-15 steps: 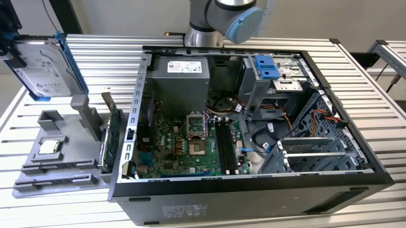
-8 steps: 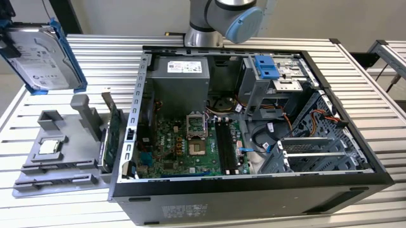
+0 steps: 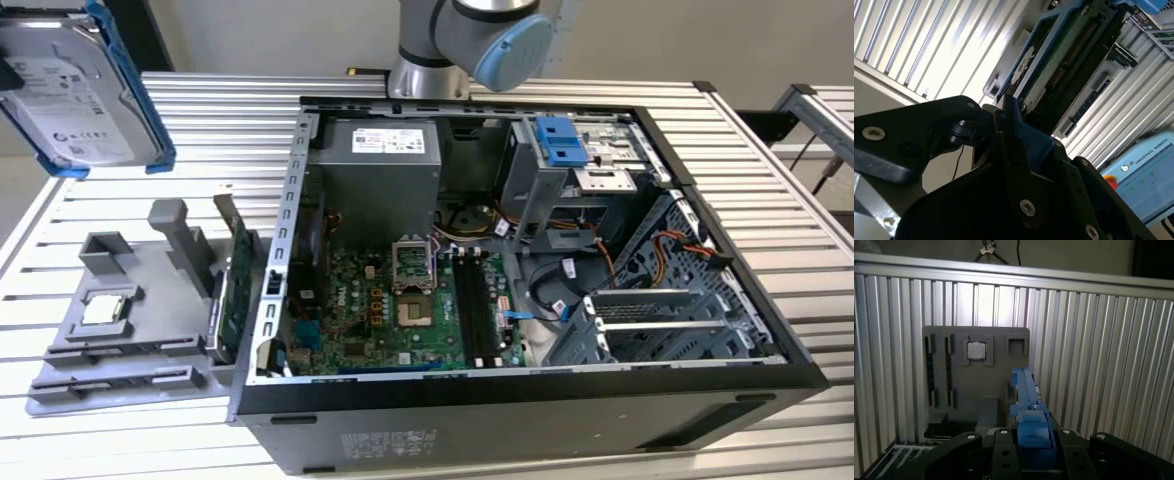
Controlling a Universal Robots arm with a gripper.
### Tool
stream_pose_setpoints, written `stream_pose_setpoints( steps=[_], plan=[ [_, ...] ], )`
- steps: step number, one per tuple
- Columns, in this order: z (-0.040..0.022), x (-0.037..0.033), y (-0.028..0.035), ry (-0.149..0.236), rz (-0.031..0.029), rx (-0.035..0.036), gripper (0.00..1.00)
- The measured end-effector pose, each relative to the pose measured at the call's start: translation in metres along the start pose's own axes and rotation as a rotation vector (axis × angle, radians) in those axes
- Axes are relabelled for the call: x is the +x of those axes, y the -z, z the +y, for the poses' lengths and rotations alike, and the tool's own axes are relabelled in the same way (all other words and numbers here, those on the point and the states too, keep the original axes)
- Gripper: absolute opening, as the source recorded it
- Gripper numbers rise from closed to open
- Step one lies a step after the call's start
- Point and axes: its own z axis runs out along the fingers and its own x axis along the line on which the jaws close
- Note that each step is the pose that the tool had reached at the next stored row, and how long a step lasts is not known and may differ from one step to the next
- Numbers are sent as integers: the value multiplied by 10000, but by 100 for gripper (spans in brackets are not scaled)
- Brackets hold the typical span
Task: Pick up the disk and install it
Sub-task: 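Pick up the disk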
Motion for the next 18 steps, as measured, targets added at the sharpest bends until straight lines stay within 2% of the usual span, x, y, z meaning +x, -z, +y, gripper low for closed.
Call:
stream_pose_setpoints(
  steps=[6,11,14,18],
  plan=[
    [-27,-15,237,4,1,17,0],
    [-45,-26,396,2,1,18,0],
    [-54,-30,462,-56,10,20,0],
    [-59,-32,507,-339,41,38,0]
  ],
)
